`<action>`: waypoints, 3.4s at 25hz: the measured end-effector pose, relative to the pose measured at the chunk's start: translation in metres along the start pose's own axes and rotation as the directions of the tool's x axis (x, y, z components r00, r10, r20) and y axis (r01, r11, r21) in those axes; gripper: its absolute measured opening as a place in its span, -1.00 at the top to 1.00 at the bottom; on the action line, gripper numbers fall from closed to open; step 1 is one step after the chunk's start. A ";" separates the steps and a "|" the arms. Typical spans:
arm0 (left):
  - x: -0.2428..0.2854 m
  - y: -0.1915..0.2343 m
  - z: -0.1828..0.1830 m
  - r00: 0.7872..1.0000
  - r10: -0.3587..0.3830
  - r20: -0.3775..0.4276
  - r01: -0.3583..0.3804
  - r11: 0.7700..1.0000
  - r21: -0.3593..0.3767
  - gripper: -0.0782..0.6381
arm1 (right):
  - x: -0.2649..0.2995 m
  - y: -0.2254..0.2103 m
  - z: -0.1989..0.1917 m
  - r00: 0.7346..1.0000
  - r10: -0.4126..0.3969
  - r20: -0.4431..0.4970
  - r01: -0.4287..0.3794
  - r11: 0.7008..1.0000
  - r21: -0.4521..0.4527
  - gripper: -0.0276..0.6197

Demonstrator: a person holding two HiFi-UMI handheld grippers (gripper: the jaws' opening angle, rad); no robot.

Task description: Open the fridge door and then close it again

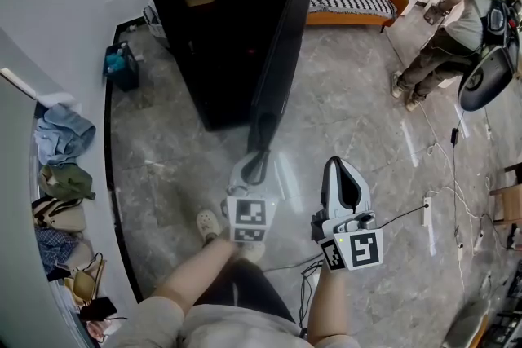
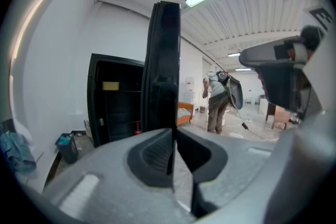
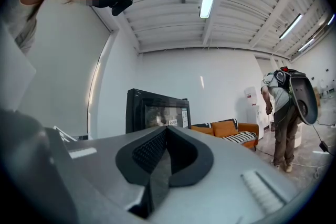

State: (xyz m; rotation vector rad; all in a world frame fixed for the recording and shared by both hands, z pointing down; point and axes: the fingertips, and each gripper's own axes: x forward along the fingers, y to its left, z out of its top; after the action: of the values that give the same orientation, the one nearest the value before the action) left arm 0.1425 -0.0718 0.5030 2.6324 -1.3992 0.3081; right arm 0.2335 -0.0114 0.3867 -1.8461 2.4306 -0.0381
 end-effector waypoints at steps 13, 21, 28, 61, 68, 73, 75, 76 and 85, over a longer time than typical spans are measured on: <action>-0.006 0.029 -0.001 1.000 0.024 0.001 -0.024 0.998 -0.055 0.69 | 0.019 0.015 -0.003 0.999 0.039 -0.002 -0.039 0.999 0.004 0.95; -0.009 0.057 0.000 0.998 0.068 0.006 -0.068 0.996 -0.065 0.68 | 0.030 0.022 -0.004 0.998 0.057 -0.003 -0.057 0.998 0.008 0.95; -0.010 0.090 0.000 0.994 0.108 0.008 -0.107 0.991 -0.080 0.67 | 0.041 0.033 -0.007 0.997 0.077 -0.008 -0.077 0.997 0.009 0.95; 0.015 0.233 0.012 0.987 0.158 0.000 -0.157 0.984 -0.088 0.63 | 0.118 0.074 -0.024 0.993 0.106 -0.042 -0.105 0.994 0.018 0.95; 0.025 0.263 0.015 0.989 0.149 0.000 -0.149 0.985 -0.089 0.63 | 0.141 0.085 -0.027 0.994 0.100 -0.051 -0.099 0.995 0.020 0.95; 0.033 0.281 0.019 0.990 0.143 -0.001 -0.143 0.986 -0.081 0.63 | 0.155 0.091 -0.031 0.994 0.097 -0.059 -0.096 0.995 0.024 0.95; 0.036 0.289 0.019 0.990 0.142 -0.002 -0.142 0.987 -0.079 0.62 | 0.160 0.093 -0.032 0.994 0.095 -0.062 -0.094 0.995 0.024 0.95; 0.038 0.293 0.020 0.990 0.141 -0.003 -0.141 0.987 -0.079 0.62 | 0.163 0.094 -0.033 0.994 0.095 -0.063 -0.093 0.995 0.024 0.95; 0.055 0.320 0.025 0.993 0.119 0.000 -0.118 0.991 -0.069 0.62 | 0.188 0.100 -0.040 0.994 0.086 -0.072 -0.085 0.996 0.027 0.95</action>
State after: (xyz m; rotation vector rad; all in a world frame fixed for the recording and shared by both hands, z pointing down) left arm -0.0903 -0.2995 0.5019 2.5018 -1.5421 0.2629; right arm 0.0846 -0.1666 0.4088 -1.7591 2.5435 -0.1309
